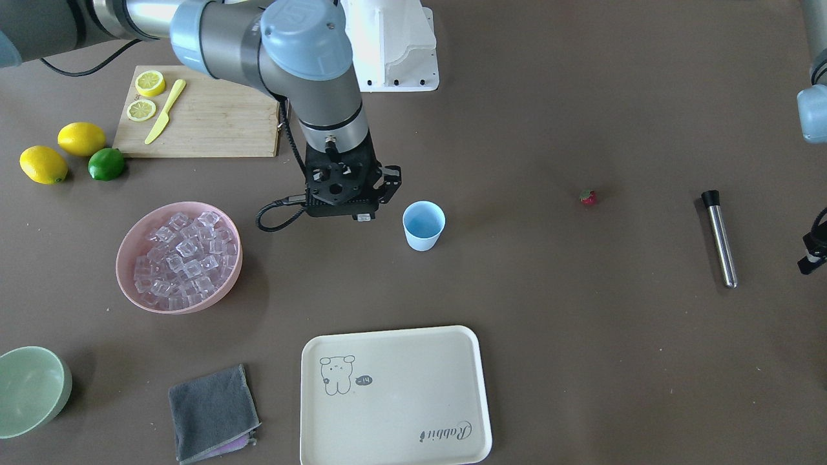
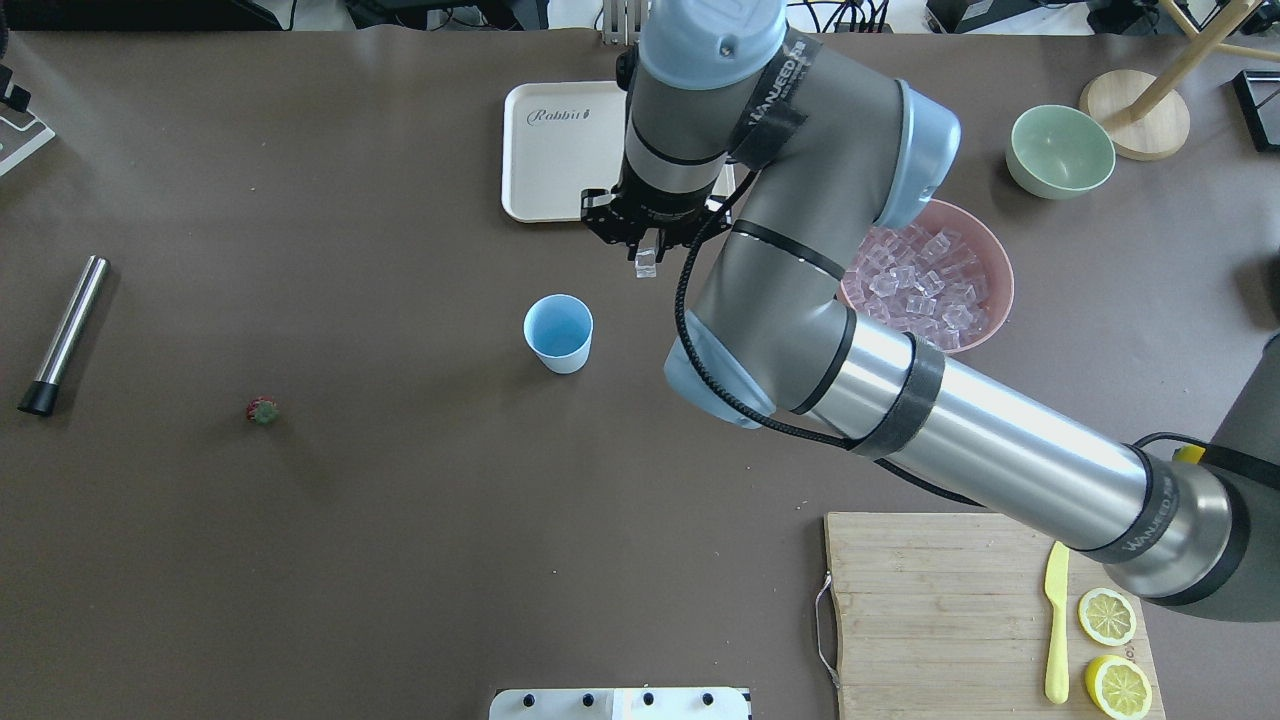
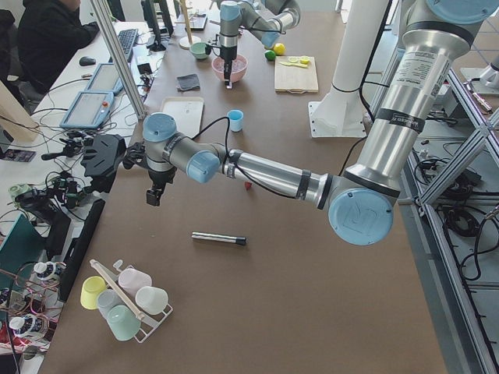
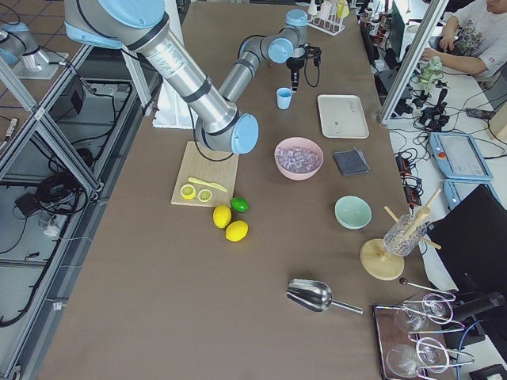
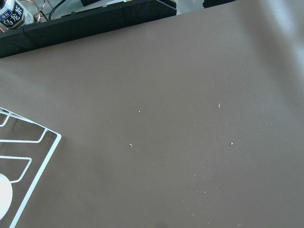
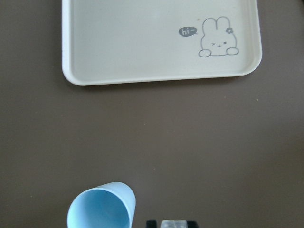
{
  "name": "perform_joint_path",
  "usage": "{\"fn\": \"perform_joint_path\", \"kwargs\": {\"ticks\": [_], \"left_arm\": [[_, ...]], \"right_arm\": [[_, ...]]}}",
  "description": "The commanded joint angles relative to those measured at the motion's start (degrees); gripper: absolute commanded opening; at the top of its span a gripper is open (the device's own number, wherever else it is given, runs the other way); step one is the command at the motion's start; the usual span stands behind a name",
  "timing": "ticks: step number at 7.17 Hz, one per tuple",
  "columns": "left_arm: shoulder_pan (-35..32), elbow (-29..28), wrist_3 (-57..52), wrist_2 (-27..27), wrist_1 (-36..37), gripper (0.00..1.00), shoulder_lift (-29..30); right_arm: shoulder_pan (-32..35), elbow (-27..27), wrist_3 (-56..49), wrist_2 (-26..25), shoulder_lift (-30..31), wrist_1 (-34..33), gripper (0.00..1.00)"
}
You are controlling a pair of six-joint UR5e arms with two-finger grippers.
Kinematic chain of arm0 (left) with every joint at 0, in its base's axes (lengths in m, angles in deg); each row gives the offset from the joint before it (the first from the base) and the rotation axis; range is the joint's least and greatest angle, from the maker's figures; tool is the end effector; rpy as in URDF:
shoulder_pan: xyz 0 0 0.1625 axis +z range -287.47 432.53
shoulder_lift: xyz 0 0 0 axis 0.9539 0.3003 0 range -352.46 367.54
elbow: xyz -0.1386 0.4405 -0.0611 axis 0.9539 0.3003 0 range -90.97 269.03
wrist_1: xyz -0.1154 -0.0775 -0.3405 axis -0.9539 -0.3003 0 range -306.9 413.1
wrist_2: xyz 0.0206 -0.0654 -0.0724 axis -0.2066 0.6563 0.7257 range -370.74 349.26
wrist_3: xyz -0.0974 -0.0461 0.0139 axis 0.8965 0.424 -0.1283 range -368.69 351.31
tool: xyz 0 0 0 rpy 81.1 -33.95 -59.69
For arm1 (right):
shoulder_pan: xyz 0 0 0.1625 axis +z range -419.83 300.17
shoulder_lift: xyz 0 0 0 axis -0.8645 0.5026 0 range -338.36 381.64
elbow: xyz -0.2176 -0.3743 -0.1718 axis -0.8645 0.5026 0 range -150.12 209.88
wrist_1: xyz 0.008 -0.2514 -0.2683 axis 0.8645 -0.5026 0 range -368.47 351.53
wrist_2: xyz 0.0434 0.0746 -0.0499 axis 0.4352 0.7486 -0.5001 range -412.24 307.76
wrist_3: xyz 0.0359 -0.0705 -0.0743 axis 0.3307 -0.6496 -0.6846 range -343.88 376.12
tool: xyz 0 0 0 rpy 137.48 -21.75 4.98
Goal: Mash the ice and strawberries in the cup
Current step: 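Carry the ice cube with the right gripper over the light-blue cup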
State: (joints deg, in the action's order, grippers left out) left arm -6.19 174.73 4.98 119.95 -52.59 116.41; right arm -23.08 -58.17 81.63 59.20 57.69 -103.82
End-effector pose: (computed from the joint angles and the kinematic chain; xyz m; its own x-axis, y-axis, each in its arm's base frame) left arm 0.0582 -0.6105 0.5379 0.7000 0.2569 -0.6664 -0.0037 0.9343 0.3564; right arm -0.5286 -0.5116 0.1634 0.6432 -0.0015 0.7657 -0.0849 0.9937 0.0732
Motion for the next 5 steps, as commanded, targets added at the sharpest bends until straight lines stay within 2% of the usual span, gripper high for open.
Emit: {"fn": "perform_joint_path", "kwargs": {"ticks": [1,3,5], "left_arm": [[1.6,-0.5,0.0,0.0,-0.4,0.97,-0.1],[1.9,-0.2,0.1,-0.7,-0.2,0.98,0.1],[2.3,-0.6,0.0,-0.8,-0.2,0.97,0.1]], "right_arm": [[-4.8,8.3,3.7,-5.4,-7.4,4.3,0.0],[-5.9,12.6,3.5,-6.4,-7.4,8.7,0.0],[-6.0,13.2,2.8,-7.3,-7.1,9.0,0.0]]}}
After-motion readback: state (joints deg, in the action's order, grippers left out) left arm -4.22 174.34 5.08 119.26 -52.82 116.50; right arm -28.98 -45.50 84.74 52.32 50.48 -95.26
